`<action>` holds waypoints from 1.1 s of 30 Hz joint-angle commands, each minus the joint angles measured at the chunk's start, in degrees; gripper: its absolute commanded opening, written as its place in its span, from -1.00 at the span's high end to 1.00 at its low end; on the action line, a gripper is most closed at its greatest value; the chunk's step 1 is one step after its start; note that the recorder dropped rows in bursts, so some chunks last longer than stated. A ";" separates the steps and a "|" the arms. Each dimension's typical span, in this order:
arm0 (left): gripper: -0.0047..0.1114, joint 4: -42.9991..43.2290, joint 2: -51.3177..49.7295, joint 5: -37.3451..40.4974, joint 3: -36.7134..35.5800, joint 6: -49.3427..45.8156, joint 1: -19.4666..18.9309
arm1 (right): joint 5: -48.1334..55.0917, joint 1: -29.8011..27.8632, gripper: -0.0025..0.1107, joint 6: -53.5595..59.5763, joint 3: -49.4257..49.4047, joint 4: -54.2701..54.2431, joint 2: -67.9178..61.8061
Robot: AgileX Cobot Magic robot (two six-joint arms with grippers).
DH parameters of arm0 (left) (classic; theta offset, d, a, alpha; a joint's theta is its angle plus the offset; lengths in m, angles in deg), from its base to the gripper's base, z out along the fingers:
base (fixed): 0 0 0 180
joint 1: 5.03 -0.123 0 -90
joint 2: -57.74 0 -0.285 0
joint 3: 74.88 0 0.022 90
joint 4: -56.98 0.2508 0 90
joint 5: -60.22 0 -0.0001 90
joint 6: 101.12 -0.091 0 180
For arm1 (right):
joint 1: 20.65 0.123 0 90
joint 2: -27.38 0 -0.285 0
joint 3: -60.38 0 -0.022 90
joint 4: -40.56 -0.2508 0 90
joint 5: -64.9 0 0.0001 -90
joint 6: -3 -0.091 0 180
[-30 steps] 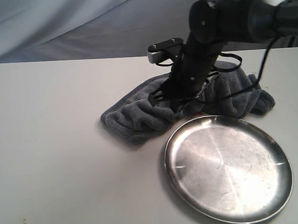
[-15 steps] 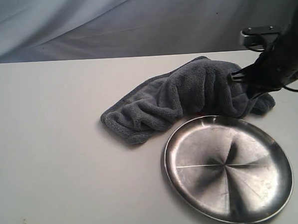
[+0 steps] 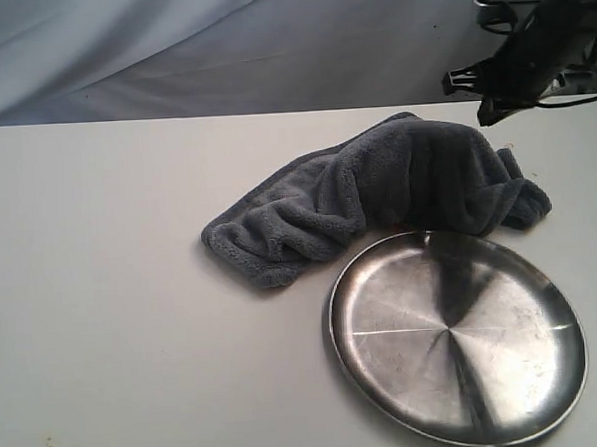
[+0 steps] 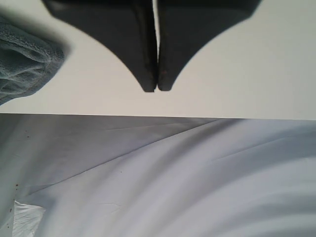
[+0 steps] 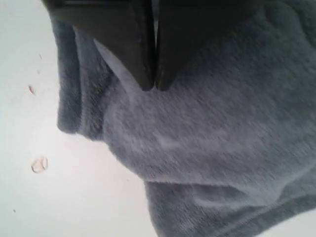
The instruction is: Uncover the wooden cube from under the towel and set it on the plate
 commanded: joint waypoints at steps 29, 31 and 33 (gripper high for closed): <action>0.89 0.04 0.09 -0.09 -0.25 0.13 0.05 | 16.37 23.84 0.96 -1.24 21.91 -0.44 -12.40; 0.89 0.04 0.09 -0.09 -0.25 0.13 0.05 | 16.25 24.51 0.96 -1.00 19.64 -0.68 -11.27; 0.89 0.04 0.09 -0.09 -0.25 0.13 0.05 | 15.48 25.13 0.96 -1.00 16.11 -0.81 -9.61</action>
